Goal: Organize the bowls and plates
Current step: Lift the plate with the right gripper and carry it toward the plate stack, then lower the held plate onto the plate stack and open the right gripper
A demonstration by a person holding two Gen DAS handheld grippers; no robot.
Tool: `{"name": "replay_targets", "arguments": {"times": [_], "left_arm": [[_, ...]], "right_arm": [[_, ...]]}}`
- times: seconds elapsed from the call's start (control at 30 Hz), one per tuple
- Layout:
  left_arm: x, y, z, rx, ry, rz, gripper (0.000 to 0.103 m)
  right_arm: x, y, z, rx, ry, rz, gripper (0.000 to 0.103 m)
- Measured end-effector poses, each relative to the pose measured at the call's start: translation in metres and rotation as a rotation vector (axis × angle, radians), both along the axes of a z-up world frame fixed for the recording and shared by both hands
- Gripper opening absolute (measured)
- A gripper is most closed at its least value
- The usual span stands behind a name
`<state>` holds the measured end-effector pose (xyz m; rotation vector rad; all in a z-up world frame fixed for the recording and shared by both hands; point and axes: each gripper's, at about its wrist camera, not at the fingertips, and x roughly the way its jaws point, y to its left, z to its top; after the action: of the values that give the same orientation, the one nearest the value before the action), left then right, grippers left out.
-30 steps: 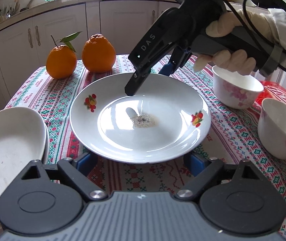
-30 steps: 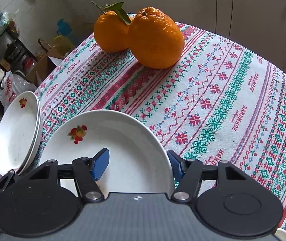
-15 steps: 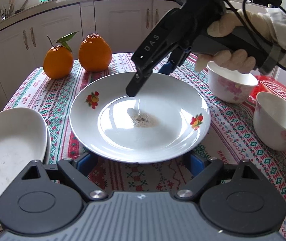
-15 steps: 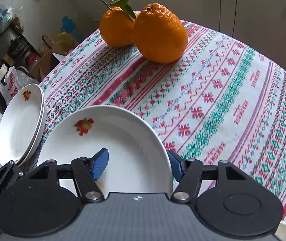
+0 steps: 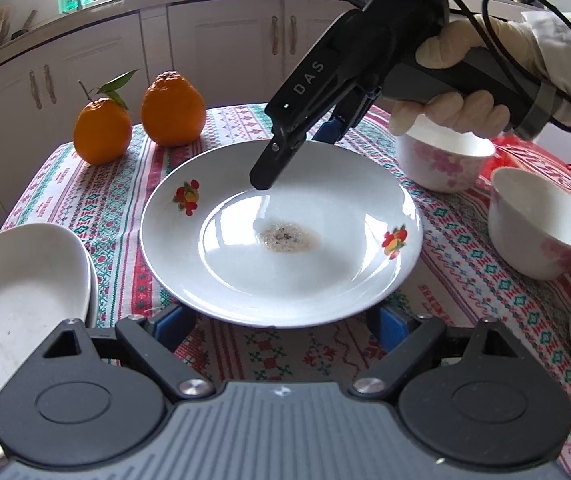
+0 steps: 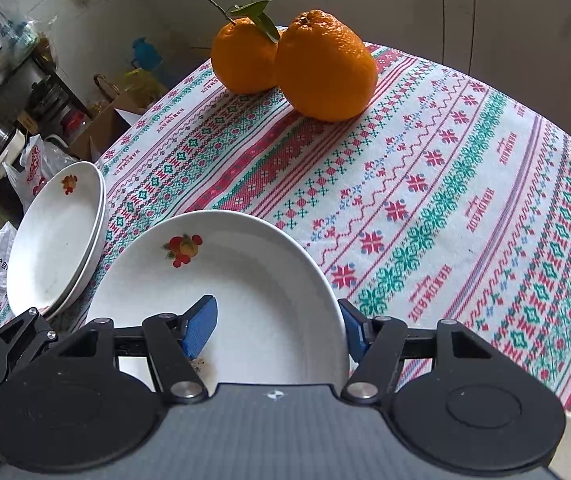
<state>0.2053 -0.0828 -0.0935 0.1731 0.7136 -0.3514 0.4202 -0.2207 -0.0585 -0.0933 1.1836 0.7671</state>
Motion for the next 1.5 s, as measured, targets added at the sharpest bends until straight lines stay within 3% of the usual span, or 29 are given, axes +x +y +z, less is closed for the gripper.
{"name": "replay_targets", "arguments": {"times": [0.3,0.73,1.5], "left_arm": [[-0.014,0.004,0.019,0.004,-0.008,-0.036,0.091],[-0.037,0.029,0.044,-0.016,-0.037,-0.006,0.091],[-0.062,0.132,0.047,-0.003,-0.025,0.172,0.091]], "right_arm": [[-0.018,-0.006,0.017,0.020,-0.006,-0.004,0.070],[-0.038,0.014,0.047,0.050,-0.031,0.031,0.070],[-0.042,0.151,0.051,0.104,-0.020,0.212,0.070]]}}
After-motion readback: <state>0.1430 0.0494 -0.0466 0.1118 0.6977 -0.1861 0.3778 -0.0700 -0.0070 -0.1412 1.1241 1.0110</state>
